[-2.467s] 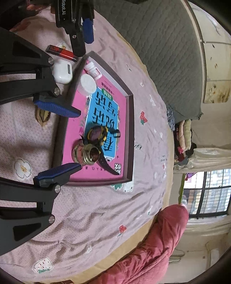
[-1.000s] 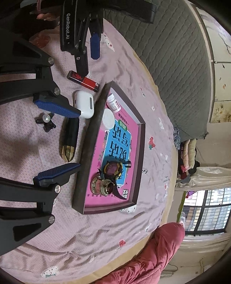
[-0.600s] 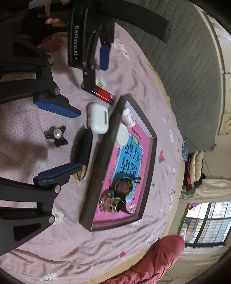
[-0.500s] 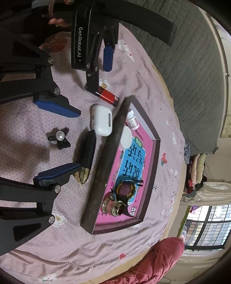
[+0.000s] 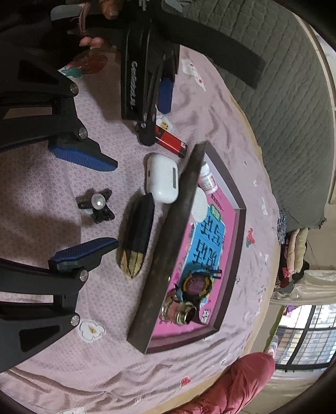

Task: Organize rigid objects
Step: 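Grasp black pearl hair clip with right tool while left tool grasps red lighter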

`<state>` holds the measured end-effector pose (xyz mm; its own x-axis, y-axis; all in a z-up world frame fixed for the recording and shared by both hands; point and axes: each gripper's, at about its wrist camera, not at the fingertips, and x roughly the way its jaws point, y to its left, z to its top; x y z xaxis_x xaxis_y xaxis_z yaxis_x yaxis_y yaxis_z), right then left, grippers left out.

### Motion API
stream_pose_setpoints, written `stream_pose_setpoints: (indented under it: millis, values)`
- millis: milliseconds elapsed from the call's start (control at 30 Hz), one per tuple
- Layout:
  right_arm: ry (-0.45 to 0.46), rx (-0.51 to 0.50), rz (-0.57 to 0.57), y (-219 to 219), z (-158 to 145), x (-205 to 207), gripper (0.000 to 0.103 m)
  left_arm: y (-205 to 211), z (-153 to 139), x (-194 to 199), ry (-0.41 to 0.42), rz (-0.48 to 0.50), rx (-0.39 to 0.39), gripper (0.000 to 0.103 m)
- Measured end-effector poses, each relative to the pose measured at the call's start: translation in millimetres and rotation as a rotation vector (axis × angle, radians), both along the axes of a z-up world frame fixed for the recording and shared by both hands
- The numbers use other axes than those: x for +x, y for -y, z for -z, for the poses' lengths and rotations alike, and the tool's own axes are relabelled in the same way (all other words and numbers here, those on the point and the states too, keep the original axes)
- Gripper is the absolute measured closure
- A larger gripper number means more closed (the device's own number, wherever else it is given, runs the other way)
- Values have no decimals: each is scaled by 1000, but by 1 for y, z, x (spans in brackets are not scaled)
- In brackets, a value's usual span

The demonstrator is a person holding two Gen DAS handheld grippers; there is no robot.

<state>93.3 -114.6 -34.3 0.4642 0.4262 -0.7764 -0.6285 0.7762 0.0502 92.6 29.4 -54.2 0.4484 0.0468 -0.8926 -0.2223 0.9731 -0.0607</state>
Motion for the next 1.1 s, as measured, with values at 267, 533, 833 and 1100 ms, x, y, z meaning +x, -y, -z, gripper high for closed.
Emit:
stream_pose_setpoints:
  millis: [267,533,833,1100]
  values:
    - [-26,-44,5,-4,15,6,50,-2,6,6,-1,-11,3,31]
    - [-19,-80,-4,-9,25,10,50,-5,9,12,6,-35,-3,31]
    - [-19,-104,-40,-15,28,8,69,-9,12,14,10,-66,-24,31]
    - [-57,-60,-39,-7,26,11,73,-7,10,17,3,-73,-17,35]
